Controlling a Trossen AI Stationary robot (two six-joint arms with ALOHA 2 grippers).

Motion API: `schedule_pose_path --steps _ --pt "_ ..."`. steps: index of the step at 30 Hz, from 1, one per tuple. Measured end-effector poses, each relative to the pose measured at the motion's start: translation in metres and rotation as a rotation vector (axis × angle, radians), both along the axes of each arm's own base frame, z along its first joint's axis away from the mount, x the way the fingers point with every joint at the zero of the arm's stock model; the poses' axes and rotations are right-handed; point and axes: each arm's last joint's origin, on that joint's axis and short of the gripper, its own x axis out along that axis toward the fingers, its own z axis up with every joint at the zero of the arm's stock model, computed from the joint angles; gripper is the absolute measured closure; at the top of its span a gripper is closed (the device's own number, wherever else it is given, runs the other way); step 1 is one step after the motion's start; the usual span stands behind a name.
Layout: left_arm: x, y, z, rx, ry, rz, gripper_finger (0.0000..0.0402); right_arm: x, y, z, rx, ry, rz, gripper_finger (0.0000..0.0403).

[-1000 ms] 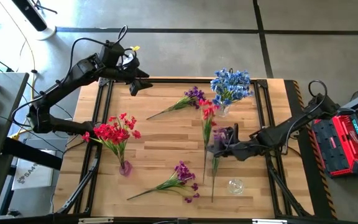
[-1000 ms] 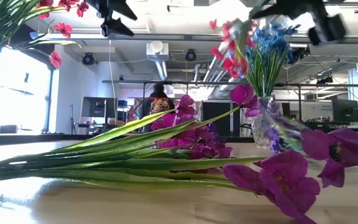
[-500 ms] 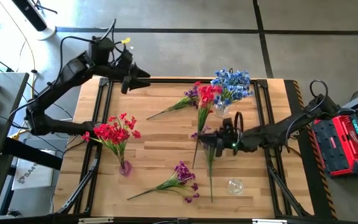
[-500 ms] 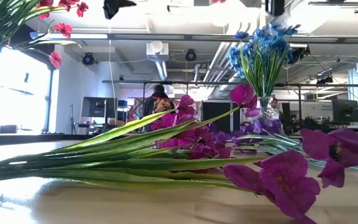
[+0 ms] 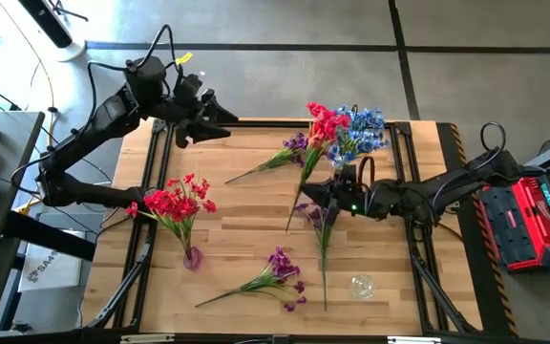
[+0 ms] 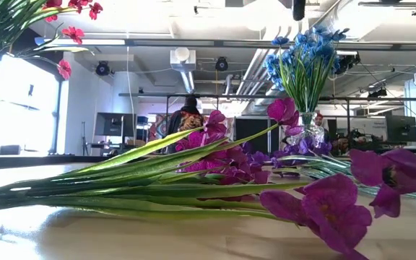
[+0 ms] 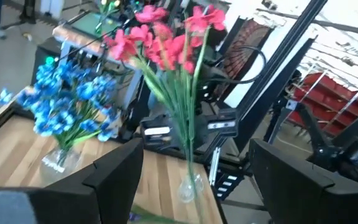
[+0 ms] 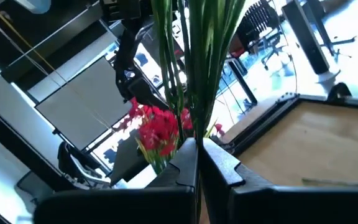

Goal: Sort flowers into vase by color
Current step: Put the red flower into the pink flower vase

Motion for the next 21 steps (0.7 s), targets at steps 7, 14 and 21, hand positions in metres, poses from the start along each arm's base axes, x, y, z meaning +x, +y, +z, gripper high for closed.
schedule_pose_path --steps 7,14,21 --pt "0.021 -0.001 -0.003 -0.048 -0.011 -0.033 0.0124 0.021 -0.019 0.013 -0.125 -0.029 0.019 0.0403" --pt "0.04 -0.006 -0.006 -0.033 -0.045 -0.086 0.0124 0.053 -0.035 0.03 -0.227 0.041 -0.001 0.0403" --pt "0.043 -0.01 -0.003 0.027 -0.083 -0.082 0.0124 0.07 -0.047 0.042 -0.312 0.103 -0.034 0.0403"
